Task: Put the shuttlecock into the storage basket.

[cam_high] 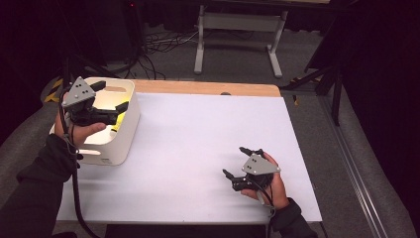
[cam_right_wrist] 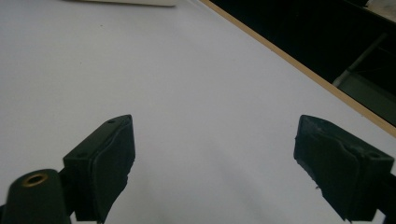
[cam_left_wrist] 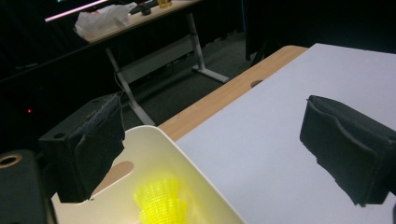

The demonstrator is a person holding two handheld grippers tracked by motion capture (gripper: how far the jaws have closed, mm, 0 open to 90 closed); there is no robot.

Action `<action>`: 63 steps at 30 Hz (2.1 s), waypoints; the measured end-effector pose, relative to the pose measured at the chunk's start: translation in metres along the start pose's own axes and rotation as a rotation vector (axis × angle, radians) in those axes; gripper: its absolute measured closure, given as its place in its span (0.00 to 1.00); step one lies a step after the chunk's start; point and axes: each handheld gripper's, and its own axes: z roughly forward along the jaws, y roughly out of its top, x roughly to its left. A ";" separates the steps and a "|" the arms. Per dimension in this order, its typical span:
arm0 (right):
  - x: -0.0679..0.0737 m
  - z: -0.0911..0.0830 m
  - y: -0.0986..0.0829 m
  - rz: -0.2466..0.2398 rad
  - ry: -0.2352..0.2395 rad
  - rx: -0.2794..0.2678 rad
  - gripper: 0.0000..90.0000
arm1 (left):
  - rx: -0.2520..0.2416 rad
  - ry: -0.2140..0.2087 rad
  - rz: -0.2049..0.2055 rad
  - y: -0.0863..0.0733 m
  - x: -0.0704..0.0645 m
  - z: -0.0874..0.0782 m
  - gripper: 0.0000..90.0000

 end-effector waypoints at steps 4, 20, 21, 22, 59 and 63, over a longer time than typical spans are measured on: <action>0.000 -0.001 0.000 0.002 -0.002 -0.002 0.15 | -0.013 -0.016 -0.001 0.001 -0.005 -0.001 0.08; -0.003 -0.004 0.000 0.021 -0.001 -0.017 0.15 | -0.102 -0.051 0.038 0.006 -0.035 -0.011 0.09; -0.003 -0.005 0.000 0.021 -0.001 -0.018 0.15 | -0.103 -0.056 0.038 0.006 -0.037 -0.012 0.09; -0.003 -0.005 0.000 0.021 -0.001 -0.018 0.15 | -0.103 -0.056 0.038 0.006 -0.037 -0.012 0.09; -0.001 -0.010 0.004 0.025 0.011 -0.044 0.15 | -0.158 -0.130 0.096 -0.007 -0.077 -0.014 0.10; -0.001 -0.010 0.005 0.022 0.009 -0.045 0.15 | -0.161 -0.136 0.102 -0.009 -0.080 -0.014 0.09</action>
